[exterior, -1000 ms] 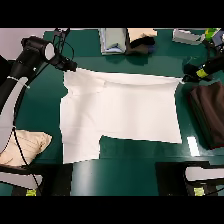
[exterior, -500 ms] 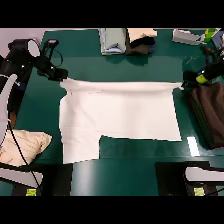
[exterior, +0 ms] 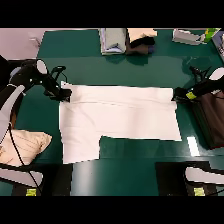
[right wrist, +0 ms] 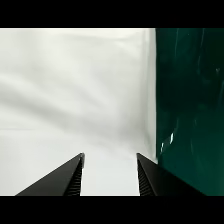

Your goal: Fold the shirts.

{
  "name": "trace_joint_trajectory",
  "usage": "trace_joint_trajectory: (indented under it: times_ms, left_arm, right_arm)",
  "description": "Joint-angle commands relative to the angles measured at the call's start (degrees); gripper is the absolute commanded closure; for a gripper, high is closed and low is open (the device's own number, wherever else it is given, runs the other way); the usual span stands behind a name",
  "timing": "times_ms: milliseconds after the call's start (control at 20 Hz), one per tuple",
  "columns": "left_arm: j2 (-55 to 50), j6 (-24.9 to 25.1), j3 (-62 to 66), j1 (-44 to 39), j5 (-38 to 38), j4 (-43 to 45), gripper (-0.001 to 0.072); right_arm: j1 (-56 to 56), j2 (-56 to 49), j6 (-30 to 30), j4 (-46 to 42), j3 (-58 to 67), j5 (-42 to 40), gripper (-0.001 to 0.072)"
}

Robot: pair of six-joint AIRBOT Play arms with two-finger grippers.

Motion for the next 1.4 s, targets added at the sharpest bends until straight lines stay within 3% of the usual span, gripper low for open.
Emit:
trace_joint_trajectory:
  times_ms: [0, 250, 350, 550, 800, 950, 1050, 1100, 1350]
  left_arm:
    - [3.7, -0.5, -0.6, 0.0, 0.0, -0.3, 0.0282]
    - [21.0, -3.5, -11.3, 0.0, -0.9, 1.6, 0.0283]
    - [27.9, -5.6, -20.2, 0.0, 1.6, 1.3, 0.0282]
    - [35.3, -6.6, -31.4, 0.0, 3.1, 0.8, 0.0282]
    - [35.5, -6.5, -31.9, 0.0, 3.7, 0.6, 0.0282]
    - [35.5, -6.5, -31.9, 0.0, 3.9, 0.7, 0.0282]
    - [35.5, -6.5, -31.9, 0.0, 2.7, 0.7, 0.0282]
    - [35.5, -6.5, -32.0, 0.0, 1.3, 0.8, 0.0282]
    - [41.2, -8.9, -40.0, 0.0, -0.7, 0.5, 0.0258]
  right_arm:
    - [0.0, 2.1, -0.7, 2.2, 1.1, 0.9, 0.0322]
    - [0.0, 13.3, -0.4, -10.6, -6.3, 11.6, 0.0323]
    - [0.0, 17.6, -0.3, -13.8, -14.4, 12.4, 0.0163]
    - [0.0, 22.0, 4.0, -13.7, -28.5, 9.1, 0.0163]
    - [0.0, 22.3, 4.7, -6.8, -34.6, 3.3, 0.0167]
    - [0.2, 22.3, 5.1, -5.5, -34.8, 1.8, 0.0221]
    - [0.2, 22.3, 5.0, -5.6, -34.8, 1.8, 0.0600]
    - [0.2, 22.4, 5.0, -5.5, -34.8, 1.7, 0.0693]
    - [0.2, 26.1, 5.0, -5.5, -34.8, 1.4, 0.0694]
